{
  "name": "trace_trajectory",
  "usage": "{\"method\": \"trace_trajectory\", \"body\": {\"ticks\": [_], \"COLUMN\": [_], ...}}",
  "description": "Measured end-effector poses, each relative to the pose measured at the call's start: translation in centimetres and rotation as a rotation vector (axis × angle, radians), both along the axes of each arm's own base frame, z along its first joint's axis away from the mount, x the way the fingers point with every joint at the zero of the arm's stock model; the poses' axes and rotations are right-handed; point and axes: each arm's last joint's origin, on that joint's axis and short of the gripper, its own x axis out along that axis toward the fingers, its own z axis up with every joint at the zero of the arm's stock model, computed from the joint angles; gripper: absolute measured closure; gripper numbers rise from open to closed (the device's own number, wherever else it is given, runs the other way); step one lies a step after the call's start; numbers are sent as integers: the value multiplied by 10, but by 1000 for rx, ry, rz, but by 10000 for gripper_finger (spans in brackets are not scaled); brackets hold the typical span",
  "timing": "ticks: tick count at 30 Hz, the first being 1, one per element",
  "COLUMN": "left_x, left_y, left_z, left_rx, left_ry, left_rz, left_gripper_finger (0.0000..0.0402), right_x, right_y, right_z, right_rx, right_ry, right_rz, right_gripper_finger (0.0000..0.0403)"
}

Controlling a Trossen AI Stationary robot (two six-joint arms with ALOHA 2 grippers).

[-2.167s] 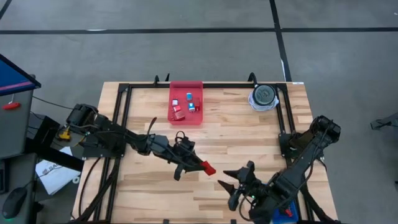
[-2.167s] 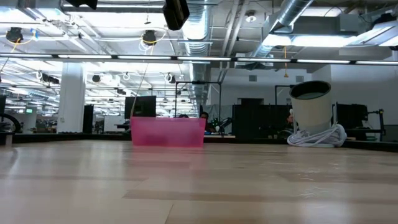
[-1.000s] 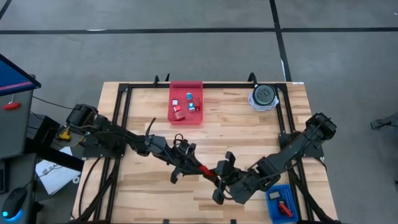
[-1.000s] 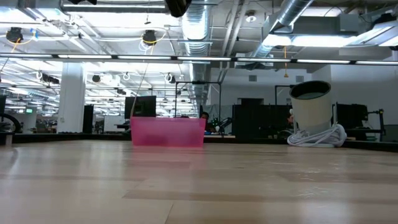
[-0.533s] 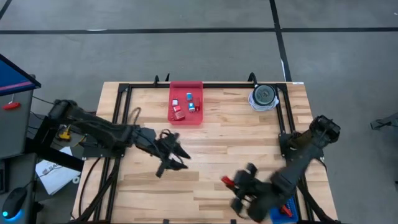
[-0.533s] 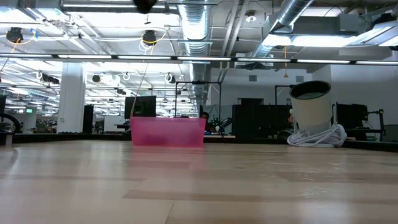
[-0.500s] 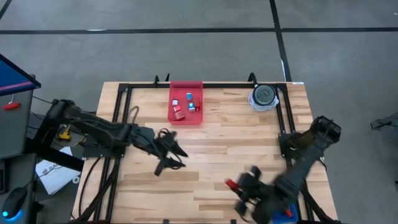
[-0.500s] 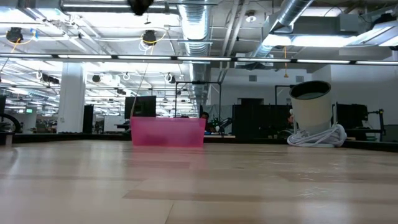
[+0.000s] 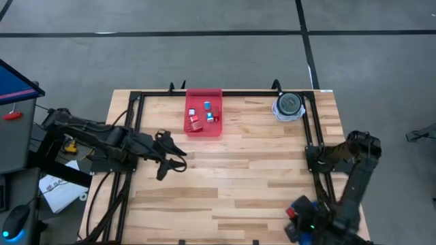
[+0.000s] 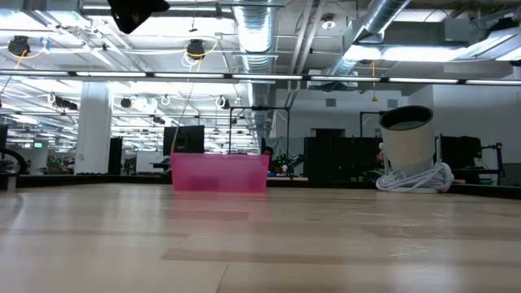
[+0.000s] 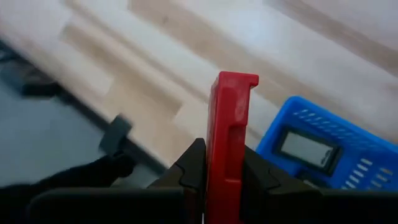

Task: Pick & Place Office items
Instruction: Put the red digital timer into the blue bin

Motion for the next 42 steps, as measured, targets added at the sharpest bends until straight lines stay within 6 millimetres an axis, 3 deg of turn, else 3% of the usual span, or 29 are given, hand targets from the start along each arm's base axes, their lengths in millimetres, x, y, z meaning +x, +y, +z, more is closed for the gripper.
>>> {"method": "trace_trajectory", "body": {"ticks": [5,9,15,20,30,42], "left_x": [7,9,6,5,6,6], "left_y": [-2,-7,-12,-13,-11,-11], "left_z": [-29,-52,-73,-74,-73,-72], "left_rx": [-31,-140,-244,-239,-226,-234], "left_ry": [64,14,-23,-28,-34,-47], "left_rz": [29,47,63,58,66,65], "left_gripper_finger": [199,199,204,212,210,214], "right_x": [7,5,-6,-16,-21,-24], "right_y": [-12,-15,-12,-8,-5,-8], "right_z": [-22,-37,-43,-44,-72,-79], "right_rx": [-21,-11,15,17,95,85], "right_ry": [104,185,263,290,271,282], "right_rz": [-43,-46,-19,7,35,38], "right_gripper_finger": [357,357,357,357,357,357]}}
